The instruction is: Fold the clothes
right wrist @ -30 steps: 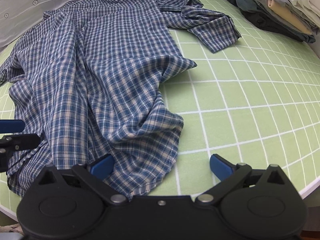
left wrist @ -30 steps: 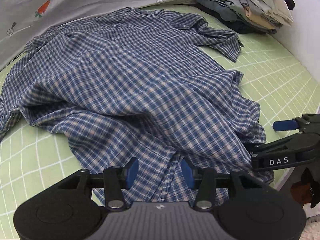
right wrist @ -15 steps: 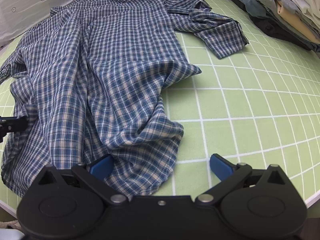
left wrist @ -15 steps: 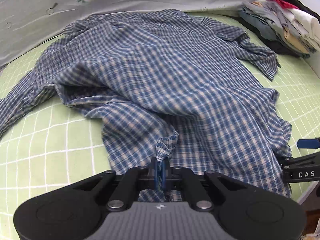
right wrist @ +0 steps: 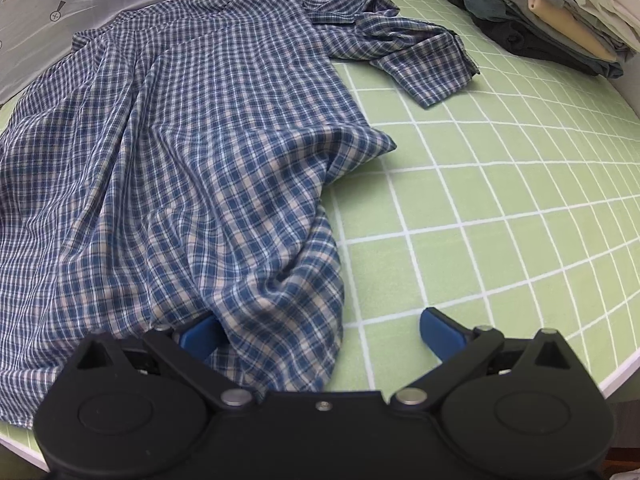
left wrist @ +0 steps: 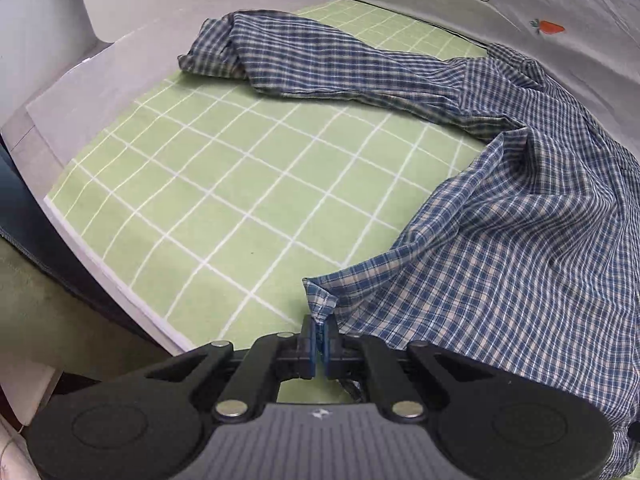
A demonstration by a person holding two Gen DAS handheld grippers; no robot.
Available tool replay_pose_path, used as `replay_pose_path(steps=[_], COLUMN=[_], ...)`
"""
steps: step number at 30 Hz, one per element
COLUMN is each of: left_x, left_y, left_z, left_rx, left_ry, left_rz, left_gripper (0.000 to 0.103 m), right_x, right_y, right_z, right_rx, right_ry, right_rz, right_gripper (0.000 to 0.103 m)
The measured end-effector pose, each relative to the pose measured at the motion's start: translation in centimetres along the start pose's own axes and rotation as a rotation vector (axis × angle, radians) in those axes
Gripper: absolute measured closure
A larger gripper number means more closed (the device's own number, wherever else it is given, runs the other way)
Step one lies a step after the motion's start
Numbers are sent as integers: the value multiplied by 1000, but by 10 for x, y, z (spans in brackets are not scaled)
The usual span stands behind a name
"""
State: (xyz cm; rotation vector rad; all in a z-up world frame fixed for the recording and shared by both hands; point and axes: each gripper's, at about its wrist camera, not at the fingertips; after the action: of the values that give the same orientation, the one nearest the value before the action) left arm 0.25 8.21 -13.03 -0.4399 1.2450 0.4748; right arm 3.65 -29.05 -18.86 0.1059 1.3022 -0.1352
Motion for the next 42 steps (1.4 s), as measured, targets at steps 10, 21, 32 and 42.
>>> replay_pose_path(steps=[10, 21, 32, 42], left_x=[-17, -67, -19, 20], left_y=[33, 29, 4, -15], left_z=[-1, 35, 40, 34], left_rx=[-24, -77, 174, 318], left_ry=[-11, -262, -74, 22], left_rz=[77, 161, 62, 44], left_gripper=[90, 53, 46, 23], right_x=[-10, -34, -15, -10], right_y=[20, -23, -5, 21], right_z=[-14, 0, 18, 40], right_rx=[-26, 250, 245, 196], right_ry=[-27, -156, -112, -94], right_rz=[43, 82, 188, 140], right_gripper=[0, 28, 60, 91])
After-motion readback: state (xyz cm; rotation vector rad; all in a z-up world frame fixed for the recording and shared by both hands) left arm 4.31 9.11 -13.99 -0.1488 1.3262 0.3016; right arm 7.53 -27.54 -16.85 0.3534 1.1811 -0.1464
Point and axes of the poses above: each gripper's, at about its wrist camera, not at the fingertips, and x roughly the way its jaws point, y to its left, z to its top, and after that the axes turned 10 degrees about y, right-handed
